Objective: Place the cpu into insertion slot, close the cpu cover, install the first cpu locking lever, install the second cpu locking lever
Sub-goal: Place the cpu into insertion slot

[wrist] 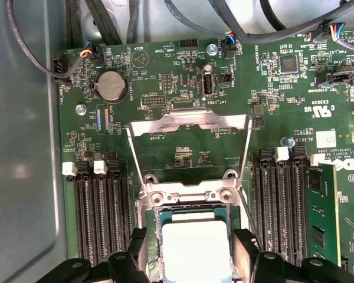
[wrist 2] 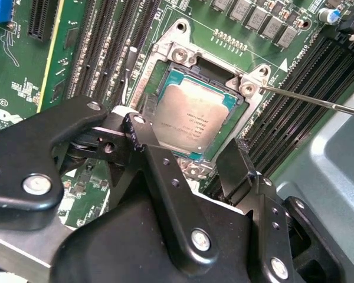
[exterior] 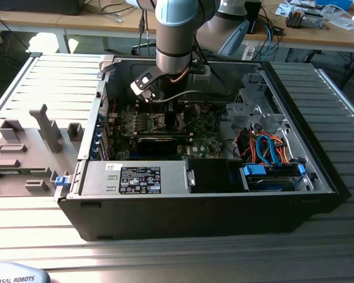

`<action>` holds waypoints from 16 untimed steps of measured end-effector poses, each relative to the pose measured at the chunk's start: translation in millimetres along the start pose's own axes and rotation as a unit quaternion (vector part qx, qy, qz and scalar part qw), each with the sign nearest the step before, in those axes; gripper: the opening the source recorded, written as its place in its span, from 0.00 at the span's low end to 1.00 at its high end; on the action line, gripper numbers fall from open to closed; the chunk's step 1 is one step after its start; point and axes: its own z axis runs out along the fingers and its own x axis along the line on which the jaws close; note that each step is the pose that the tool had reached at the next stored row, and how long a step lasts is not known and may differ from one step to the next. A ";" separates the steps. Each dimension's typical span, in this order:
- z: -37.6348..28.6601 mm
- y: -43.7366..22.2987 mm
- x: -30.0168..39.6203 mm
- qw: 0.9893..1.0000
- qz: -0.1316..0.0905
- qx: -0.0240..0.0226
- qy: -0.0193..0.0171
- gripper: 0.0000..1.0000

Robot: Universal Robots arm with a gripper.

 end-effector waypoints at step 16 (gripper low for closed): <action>-20.4 0.0 1.1 1.000 0.001 -0.001 -0.006 0.67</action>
